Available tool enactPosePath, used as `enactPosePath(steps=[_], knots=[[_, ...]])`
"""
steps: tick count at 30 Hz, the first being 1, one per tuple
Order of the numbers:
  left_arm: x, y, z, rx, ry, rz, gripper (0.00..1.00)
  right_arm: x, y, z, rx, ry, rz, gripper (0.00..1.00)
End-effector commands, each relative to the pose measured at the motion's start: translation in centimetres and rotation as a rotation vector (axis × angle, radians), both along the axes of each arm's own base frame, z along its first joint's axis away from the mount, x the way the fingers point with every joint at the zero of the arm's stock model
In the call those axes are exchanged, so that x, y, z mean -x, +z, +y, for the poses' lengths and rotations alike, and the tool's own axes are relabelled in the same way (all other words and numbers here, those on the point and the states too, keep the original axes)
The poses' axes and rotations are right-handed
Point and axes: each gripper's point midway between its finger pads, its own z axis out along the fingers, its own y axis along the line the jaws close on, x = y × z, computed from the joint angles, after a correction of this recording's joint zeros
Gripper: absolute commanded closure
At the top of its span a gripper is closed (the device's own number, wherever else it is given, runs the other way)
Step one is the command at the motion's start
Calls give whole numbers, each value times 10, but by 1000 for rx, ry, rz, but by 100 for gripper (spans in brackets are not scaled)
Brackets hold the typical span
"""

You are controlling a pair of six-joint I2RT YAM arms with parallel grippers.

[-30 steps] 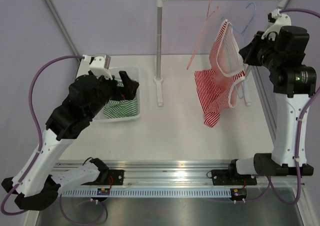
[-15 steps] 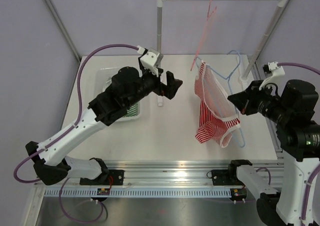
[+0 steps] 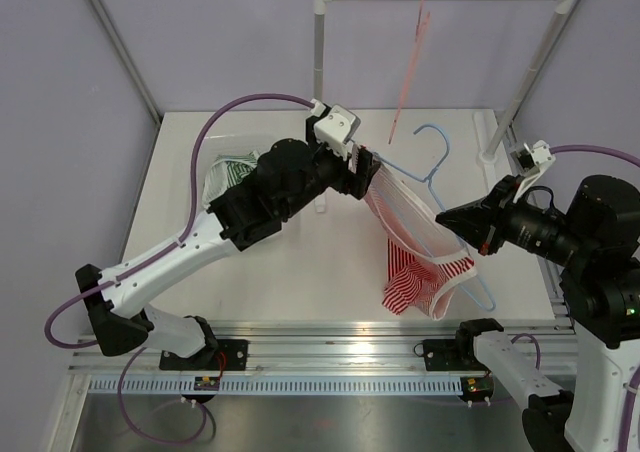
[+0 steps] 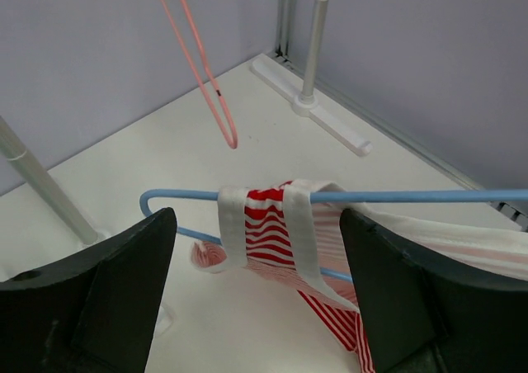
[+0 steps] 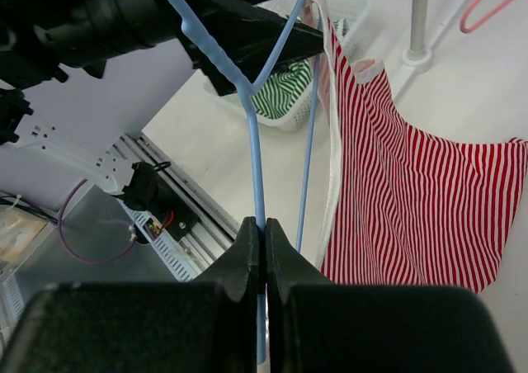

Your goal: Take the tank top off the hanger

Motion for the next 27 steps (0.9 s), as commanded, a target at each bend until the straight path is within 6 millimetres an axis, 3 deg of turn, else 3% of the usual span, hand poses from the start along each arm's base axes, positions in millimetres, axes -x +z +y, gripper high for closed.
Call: enactPosePath(steps=[1,5,6,9,10,15,20,22,23,27], knots=[[-12,15,14,24,91,-73,21,14,30,12,-52,103,-120,100],[-19,4,19,-9,142,-67,43,6,26,8,-41,60,-112,100],[-19,3,20,-11,145,-65,54,0,24,5,-34,31,-104,100],[-19,-3,23,-21,154,-60,66,-11,19,1,-18,-7,-89,100],[-18,-2,25,-17,158,-62,78,-14,17,1,-12,-12,-85,100],[-32,-11,51,-42,295,-39,100,-21,1,5,15,28,-61,100],[-66,-26,101,33,434,115,100,-18,-9,14,12,120,-50,100],[-70,-32,106,96,411,183,100,-16,-9,18,8,156,-52,100],[-77,-31,120,115,437,191,100,-15,-10,19,8,167,-52,100],[-85,-36,126,143,423,236,100,-16,-9,22,-3,188,-56,100]])
